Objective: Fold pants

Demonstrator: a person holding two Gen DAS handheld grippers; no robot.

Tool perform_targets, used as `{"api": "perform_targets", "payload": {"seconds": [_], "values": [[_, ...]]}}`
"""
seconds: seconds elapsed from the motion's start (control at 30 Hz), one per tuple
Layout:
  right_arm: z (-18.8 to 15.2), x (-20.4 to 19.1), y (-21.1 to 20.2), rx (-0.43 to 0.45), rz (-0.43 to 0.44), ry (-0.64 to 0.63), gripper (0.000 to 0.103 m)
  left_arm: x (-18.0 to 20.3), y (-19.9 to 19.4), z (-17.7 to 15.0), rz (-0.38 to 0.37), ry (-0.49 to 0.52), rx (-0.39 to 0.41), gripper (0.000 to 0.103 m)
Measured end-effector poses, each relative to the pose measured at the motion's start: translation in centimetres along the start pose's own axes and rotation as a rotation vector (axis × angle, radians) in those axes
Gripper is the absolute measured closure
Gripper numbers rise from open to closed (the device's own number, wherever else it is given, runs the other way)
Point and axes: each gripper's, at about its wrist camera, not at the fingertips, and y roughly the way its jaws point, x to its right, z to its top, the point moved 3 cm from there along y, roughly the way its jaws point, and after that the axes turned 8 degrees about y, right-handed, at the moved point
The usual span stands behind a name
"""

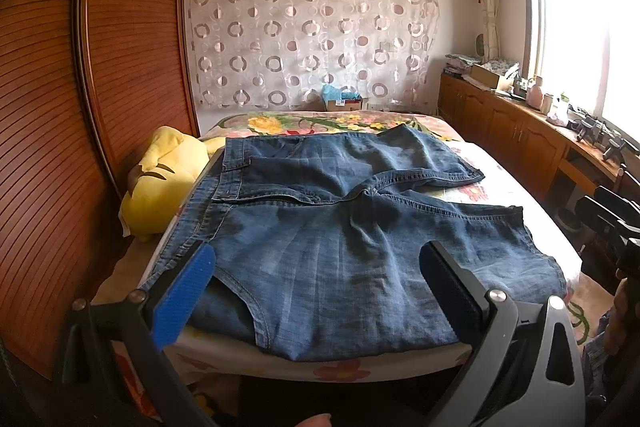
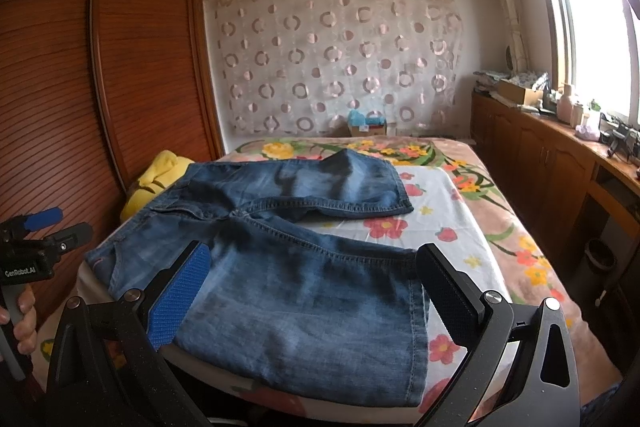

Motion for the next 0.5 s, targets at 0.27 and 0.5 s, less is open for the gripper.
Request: {"api": "perform_targets", "payload": {"seconds": [0.27, 0.5], "values": [[0.07, -0.08, -0.07, 0.001, 0.000, 0.000, 0.000, -0.02, -0.01, 0.00, -0.001, -0.001, 0.001, 0.000], [0.15, -0.17, -0.14, 0.001, 0.000, 0.000, 0.000, -0.02, -0.02, 0.00, -0.001, -0.002, 0.003, 0.000]]}}
